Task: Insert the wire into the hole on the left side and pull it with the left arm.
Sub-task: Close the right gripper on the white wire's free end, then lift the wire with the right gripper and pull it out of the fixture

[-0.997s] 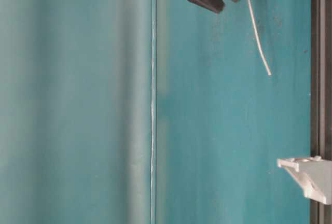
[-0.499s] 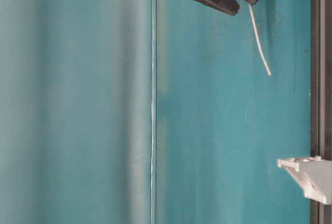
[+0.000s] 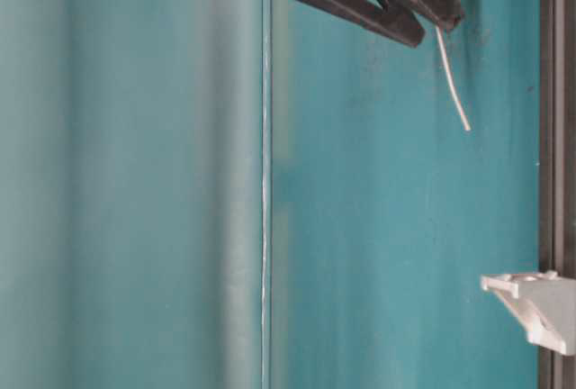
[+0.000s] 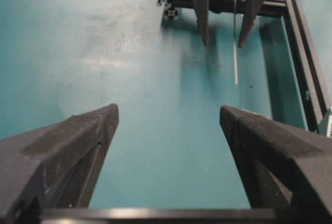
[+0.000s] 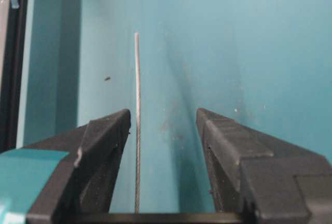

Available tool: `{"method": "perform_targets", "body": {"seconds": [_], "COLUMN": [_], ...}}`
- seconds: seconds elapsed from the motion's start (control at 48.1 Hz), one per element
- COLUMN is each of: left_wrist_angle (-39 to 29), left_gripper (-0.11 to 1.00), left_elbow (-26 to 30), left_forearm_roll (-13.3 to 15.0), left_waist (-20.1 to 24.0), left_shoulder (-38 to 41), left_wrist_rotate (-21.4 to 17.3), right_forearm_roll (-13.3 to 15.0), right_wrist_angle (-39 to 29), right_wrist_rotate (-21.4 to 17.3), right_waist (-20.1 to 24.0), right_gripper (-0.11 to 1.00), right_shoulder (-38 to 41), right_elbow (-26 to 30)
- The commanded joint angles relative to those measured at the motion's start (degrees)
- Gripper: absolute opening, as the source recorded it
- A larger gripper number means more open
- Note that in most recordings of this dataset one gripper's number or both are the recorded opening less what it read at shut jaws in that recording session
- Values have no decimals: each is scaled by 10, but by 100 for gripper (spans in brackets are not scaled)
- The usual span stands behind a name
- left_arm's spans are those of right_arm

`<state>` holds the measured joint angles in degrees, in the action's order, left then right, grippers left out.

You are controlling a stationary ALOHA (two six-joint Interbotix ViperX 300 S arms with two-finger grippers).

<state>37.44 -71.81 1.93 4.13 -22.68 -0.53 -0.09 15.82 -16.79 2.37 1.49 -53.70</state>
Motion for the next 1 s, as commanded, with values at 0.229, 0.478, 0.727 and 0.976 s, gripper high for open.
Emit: {"method": "perform_targets", "body": {"seconds": [0.229, 0.478, 0.727, 0.976], "left_wrist_angle": [5, 5, 5, 5], "left_gripper": [61, 61, 61, 59], "left_elbow": [5, 5, 5, 5], "left_forearm_roll": [1, 1, 1, 1], "left_waist": [5, 7, 7, 7], "left_shoulder": [-3, -2, -2, -3], "left_wrist_rotate": [0, 1, 3, 5], "right_forearm_roll": [0, 0, 1, 2], "right_wrist_angle": [6, 6, 7, 6], "right_wrist_rotate": [1, 2, 4, 4], "right_waist": [-4, -4, -4, -4], "right_gripper": [57, 8, 3, 3], "right_shoulder": [4, 4, 3, 2], "right_elbow": [17, 13, 12, 15]}}
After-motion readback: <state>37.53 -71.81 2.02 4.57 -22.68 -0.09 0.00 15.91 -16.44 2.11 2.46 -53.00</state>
